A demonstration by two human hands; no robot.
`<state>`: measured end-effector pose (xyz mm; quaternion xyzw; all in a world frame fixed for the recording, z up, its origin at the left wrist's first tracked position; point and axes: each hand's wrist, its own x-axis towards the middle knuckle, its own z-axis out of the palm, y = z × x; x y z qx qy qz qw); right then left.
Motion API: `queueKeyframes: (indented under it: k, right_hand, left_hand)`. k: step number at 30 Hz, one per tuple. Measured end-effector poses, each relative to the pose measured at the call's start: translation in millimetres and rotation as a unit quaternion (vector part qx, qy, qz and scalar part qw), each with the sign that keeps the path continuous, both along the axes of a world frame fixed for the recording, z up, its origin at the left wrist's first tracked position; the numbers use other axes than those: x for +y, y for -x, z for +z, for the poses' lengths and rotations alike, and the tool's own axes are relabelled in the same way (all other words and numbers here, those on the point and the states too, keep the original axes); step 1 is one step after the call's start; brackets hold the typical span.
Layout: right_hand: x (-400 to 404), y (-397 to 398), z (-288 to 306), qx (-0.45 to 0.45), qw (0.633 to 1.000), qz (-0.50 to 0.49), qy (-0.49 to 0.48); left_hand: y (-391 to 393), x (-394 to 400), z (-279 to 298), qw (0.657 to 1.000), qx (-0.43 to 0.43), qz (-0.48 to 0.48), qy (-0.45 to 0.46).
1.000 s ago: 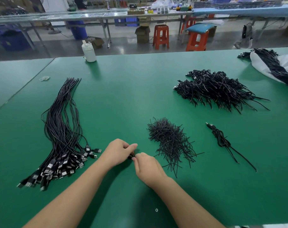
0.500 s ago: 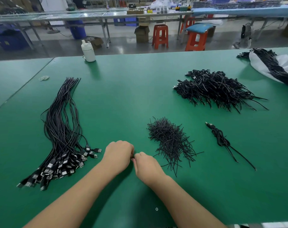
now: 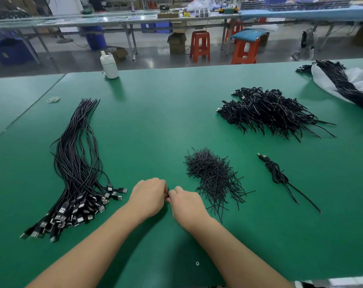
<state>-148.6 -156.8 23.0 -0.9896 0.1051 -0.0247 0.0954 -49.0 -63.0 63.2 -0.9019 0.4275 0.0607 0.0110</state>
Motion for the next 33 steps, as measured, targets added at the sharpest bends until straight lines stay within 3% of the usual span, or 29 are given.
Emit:
queueKeyframes:
  k: [3, 6, 7, 9, 11, 14, 22, 33]
  right_hand:
    - [-13, 2, 8, -0.144, 0.985, 0.014, 0.097]
    - [-27, 3, 12, -0.325, 0.941, 0.031, 0.085]
    - [-30, 3, 14, -0.362, 0.928, 0.041, 0.080]
    - [-35, 6, 16, -0.391, 0.916, 0.052, 0.072]
    - [-38, 8, 19, -0.379, 0.922, 0.054, 0.052]
    - [-41, 12, 23, -0.345, 0.936, 0.059, -0.039]
    - [-39, 18, 36, -0.288, 0.949, 0.086, -0.095]
    - [-44, 13, 42, -0.285, 0.936, 0.064, -0.195]
  left_hand:
    - [-6, 0, 6, 0.998, 0.042, 0.023, 0.045]
    - [-17, 1, 15, 0.965, 0.184, 0.098, 0.161]
    - [-19, 1, 18, 0.933, 0.253, 0.137, 0.217]
    - [-21, 2, 25, 0.834, 0.402, 0.205, 0.318]
    - [-19, 3, 30, 0.743, 0.520, 0.230, 0.354]
    - [-16, 2, 33, 0.685, 0.600, 0.225, 0.346]
    - [-12, 0, 38, 0.629, 0.662, 0.248, 0.323]
    - [-10, 0, 36, 0.595, 0.684, 0.238, 0.348]
